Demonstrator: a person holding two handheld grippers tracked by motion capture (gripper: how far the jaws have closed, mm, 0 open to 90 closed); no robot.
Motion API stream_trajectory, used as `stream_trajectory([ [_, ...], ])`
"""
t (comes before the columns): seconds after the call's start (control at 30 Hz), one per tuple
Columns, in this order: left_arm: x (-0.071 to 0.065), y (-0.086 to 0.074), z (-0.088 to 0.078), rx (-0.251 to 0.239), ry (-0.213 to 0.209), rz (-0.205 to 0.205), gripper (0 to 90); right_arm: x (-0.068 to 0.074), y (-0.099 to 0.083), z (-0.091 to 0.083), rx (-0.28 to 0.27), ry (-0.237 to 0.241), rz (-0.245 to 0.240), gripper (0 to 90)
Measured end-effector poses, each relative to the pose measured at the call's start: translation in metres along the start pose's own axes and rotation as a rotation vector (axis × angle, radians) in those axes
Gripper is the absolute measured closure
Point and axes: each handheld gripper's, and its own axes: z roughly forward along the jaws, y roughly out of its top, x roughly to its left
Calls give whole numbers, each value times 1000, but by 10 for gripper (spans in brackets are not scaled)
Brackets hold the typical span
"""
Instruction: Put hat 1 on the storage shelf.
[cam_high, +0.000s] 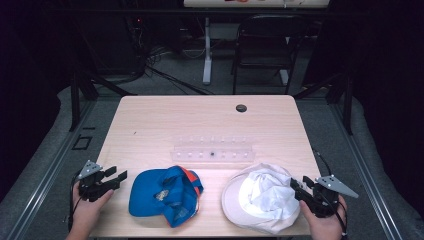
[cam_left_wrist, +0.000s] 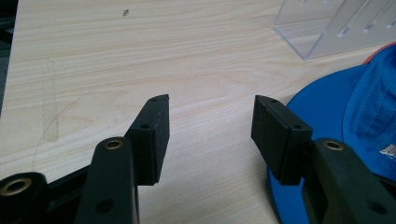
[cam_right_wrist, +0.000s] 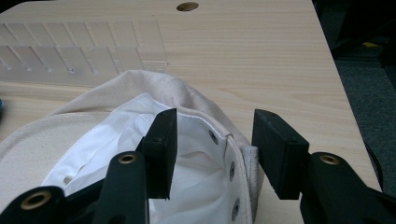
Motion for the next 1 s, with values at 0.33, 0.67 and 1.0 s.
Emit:
stream_trajectory([
  [0.33,-6,-1,2,9,-9,13,475,9,9,-1,71,-7,-42,501],
  [0.67,-9,0,2,18,-19,29,475,14,35,1,218,-9,-39,510],
  [1.0,-9,0,2,9,-14,28,474,15,69,2,354,53,-14,496],
])
